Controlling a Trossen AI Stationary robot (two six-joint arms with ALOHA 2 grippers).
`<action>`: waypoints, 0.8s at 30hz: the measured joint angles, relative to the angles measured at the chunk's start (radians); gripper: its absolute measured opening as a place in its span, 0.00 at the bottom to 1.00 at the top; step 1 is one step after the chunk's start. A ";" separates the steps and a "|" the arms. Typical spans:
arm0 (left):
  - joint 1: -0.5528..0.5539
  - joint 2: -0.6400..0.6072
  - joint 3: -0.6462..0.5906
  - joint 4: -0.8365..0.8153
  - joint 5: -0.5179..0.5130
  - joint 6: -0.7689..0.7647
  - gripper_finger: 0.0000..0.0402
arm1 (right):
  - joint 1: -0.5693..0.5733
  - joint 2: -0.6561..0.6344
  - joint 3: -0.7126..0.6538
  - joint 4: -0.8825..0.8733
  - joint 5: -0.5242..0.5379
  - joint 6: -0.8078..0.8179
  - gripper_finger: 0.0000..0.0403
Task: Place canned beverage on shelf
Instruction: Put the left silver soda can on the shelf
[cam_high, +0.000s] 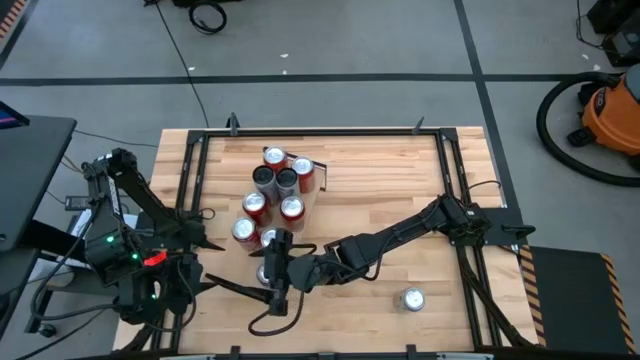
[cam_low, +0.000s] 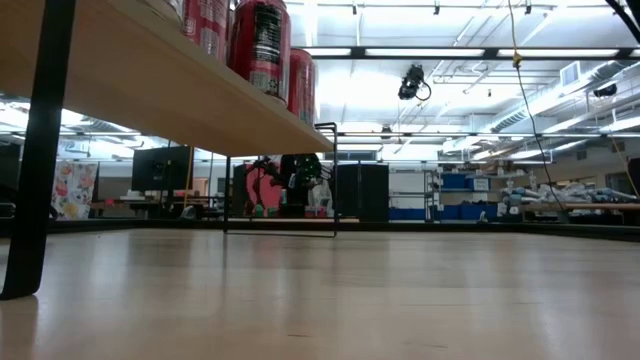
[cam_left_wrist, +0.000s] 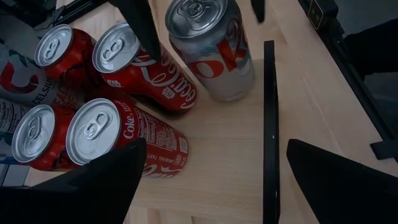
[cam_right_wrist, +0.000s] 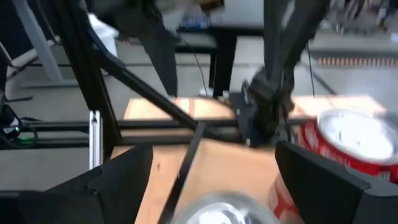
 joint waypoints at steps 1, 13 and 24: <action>0.000 0.000 0.000 0.000 0.000 0.000 1.00 | 0.001 0.000 0.000 0.021 0.000 -0.023 0.87; 0.000 0.000 0.000 0.000 0.024 -0.009 1.00 | 0.061 -0.059 0.031 -0.144 0.069 -0.175 0.87; 0.000 0.000 0.000 0.011 0.053 -0.036 1.00 | 0.120 -0.079 0.028 -0.483 0.138 0.041 0.87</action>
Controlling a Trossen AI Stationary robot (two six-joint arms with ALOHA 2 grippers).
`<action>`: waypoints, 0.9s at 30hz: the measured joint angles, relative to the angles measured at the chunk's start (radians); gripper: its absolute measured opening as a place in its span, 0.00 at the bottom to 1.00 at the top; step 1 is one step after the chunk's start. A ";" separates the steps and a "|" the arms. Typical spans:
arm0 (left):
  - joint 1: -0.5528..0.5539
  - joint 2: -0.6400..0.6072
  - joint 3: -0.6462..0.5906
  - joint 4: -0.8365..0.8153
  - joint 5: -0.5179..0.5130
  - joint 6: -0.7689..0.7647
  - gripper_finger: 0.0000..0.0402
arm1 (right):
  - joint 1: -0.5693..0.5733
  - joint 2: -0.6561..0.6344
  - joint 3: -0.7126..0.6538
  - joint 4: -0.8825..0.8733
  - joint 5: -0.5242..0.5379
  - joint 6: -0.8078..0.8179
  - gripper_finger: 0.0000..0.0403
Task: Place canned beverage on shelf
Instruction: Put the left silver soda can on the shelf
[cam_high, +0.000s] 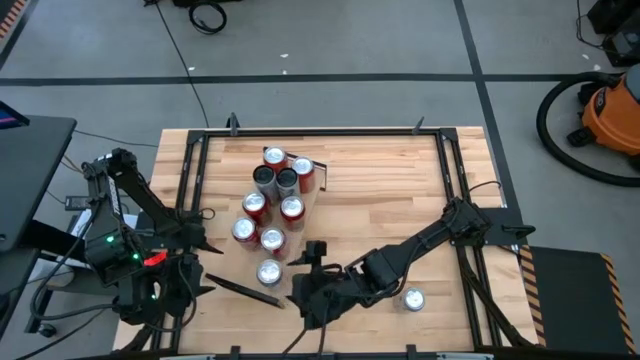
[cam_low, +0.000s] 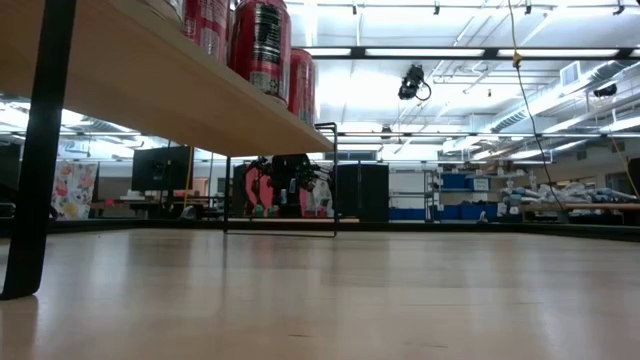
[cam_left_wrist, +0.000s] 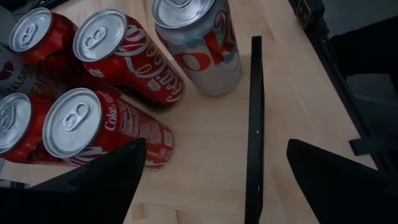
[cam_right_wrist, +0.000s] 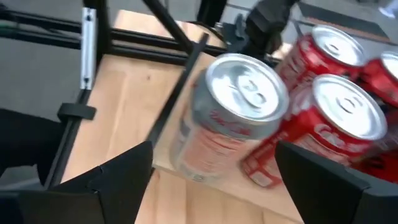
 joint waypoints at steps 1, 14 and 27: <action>0.000 0.000 0.000 0.005 0.000 0.000 1.00 | 0.000 -0.001 0.000 -0.007 0.009 0.008 0.87; 0.000 0.000 0.000 0.020 0.019 0.001 1.00 | -0.005 0.001 -0.115 0.041 -0.119 0.030 0.87; 0.000 0.001 0.000 0.020 0.019 0.002 1.00 | -0.038 0.008 -0.260 0.327 -0.210 0.012 0.87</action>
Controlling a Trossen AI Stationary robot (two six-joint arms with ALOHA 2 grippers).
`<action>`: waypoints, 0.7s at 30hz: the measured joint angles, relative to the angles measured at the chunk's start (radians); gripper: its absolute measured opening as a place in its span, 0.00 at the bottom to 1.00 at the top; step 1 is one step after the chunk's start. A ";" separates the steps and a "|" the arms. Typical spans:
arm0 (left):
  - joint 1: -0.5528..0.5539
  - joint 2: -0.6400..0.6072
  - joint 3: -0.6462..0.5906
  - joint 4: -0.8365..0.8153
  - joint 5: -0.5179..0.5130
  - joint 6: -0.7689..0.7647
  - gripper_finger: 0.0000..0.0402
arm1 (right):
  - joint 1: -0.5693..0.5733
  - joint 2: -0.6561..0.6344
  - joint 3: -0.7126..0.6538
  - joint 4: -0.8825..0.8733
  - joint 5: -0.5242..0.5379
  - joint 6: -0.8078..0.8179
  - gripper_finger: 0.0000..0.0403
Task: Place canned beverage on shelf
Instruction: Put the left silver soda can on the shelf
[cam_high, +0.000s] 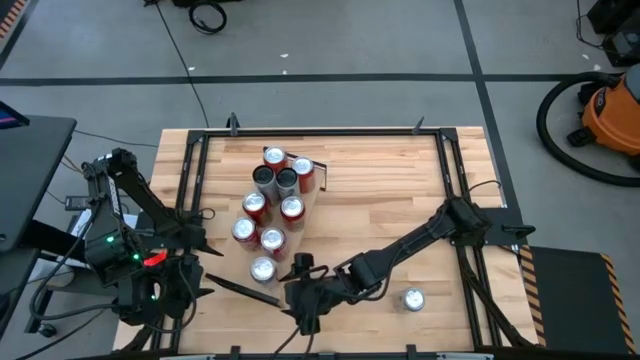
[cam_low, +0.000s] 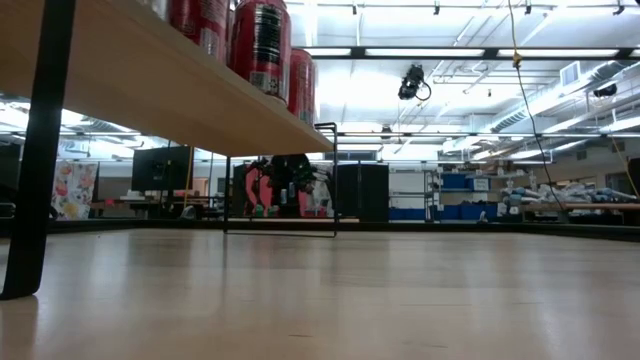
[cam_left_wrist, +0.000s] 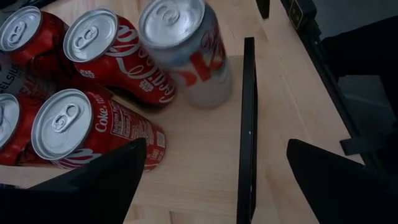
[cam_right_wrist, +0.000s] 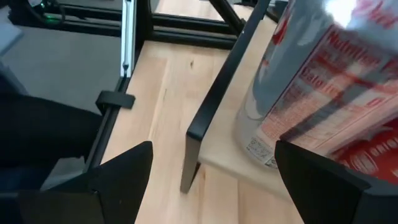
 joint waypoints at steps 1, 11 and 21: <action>0.000 0.000 0.000 0.000 0.000 0.000 1.00 | -0.005 0.001 -0.008 0.020 -0.010 -0.010 0.87; 0.000 0.000 0.000 0.136 0.000 0.138 1.00 | -0.029 0.001 -0.069 0.222 -0.040 -0.037 0.87; 0.021 0.000 0.000 0.269 0.013 0.250 1.00 | -0.050 0.006 -0.072 0.322 -0.005 -0.036 0.87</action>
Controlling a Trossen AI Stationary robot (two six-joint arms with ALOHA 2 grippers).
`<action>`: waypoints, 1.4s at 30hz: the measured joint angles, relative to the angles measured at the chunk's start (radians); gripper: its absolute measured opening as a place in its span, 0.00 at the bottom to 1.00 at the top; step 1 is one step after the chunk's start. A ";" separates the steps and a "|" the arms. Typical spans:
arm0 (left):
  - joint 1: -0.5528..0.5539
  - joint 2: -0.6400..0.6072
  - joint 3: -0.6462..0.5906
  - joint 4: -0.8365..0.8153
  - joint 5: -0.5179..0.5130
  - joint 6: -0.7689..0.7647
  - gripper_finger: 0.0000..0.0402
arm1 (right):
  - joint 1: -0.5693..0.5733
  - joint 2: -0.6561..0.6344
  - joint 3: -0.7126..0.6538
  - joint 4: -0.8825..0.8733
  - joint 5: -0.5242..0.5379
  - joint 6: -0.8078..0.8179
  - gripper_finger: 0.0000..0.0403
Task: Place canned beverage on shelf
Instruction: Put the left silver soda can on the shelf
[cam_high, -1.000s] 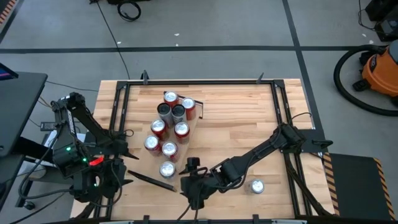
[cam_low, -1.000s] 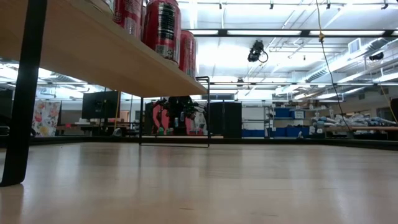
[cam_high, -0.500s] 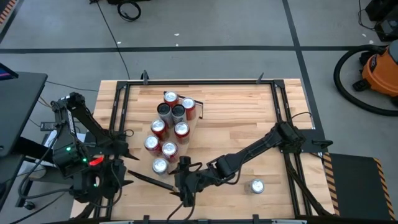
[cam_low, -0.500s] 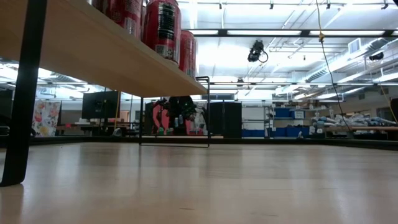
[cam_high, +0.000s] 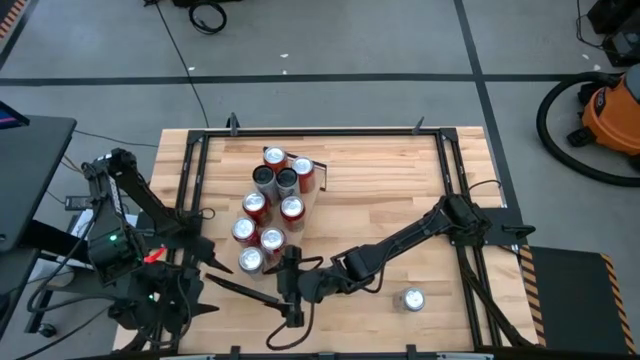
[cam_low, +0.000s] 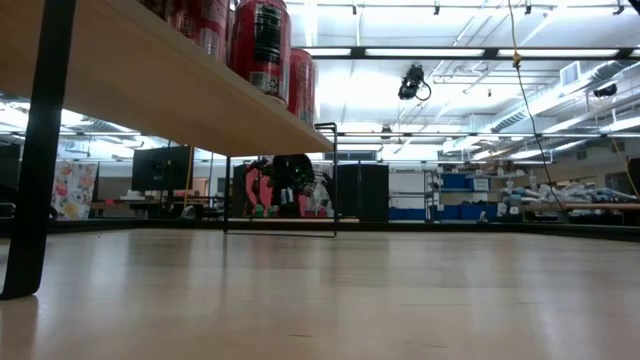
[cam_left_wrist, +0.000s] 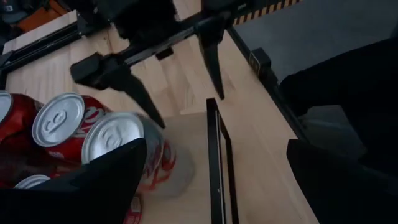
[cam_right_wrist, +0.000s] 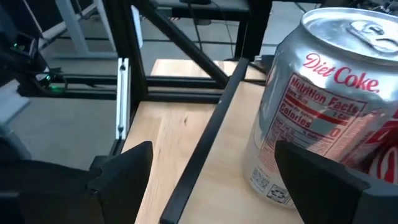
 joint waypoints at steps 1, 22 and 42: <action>0.000 0.000 0.000 0.005 -0.001 0.004 1.00 | -0.002 0.001 0.000 0.008 0.000 -0.001 0.87; 0.177 0.083 0.000 0.017 0.024 0.055 1.00 | 0.024 0.001 0.001 -0.062 0.008 0.052 0.87; 0.142 0.055 0.002 -0.085 0.170 0.076 1.00 | 0.032 0.001 0.001 -0.067 0.016 0.050 0.87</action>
